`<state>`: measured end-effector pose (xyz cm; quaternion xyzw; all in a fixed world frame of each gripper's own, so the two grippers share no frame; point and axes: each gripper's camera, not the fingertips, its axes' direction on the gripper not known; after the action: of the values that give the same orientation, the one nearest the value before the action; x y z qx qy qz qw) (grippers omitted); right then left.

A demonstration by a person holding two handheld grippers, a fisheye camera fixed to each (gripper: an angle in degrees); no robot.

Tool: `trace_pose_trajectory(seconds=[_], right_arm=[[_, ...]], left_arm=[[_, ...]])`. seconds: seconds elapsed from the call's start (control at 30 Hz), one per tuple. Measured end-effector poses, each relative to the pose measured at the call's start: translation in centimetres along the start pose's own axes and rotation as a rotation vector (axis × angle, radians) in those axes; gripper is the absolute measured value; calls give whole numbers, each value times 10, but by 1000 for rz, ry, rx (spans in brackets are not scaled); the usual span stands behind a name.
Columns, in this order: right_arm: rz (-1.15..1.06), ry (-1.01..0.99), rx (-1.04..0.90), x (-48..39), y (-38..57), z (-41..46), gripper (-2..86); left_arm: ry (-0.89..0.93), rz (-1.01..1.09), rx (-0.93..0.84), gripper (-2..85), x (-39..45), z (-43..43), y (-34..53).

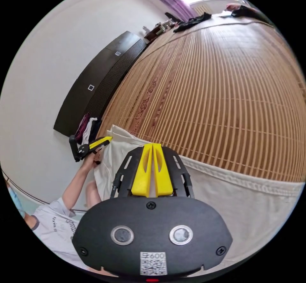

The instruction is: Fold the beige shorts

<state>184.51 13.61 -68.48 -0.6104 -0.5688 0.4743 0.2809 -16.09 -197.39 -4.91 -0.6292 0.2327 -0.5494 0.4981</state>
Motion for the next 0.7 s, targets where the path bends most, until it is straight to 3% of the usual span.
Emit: trace_pose_trajectory(seconds=[0.13, 0.23, 0.37, 0.47, 0.57, 0.7], right_arm=[[-7, -168, 142, -16, 38, -42, -8], [-44, -248, 76, -21, 63, -48, -8], [37, -351, 50, 14, 85, -46, -8], [122, -525, 96, 44, 98, -42, -8], [23, -456, 45, 37, 104, -43, -8], [-43, -412, 29, 35, 108, -51, -8]], left_arm=[[23, -16, 4, 4, -41, -24, -13], [61, -50, 30, 6, -72, -76, -35], [266, 23, 174, 6, -51, -160, -98], [500, 118, 82, 5, 1, -149, -173], [682, 141, 8, 4, 58, -119, -227], [754, 98, -132, 1, 91, -65, -264]])
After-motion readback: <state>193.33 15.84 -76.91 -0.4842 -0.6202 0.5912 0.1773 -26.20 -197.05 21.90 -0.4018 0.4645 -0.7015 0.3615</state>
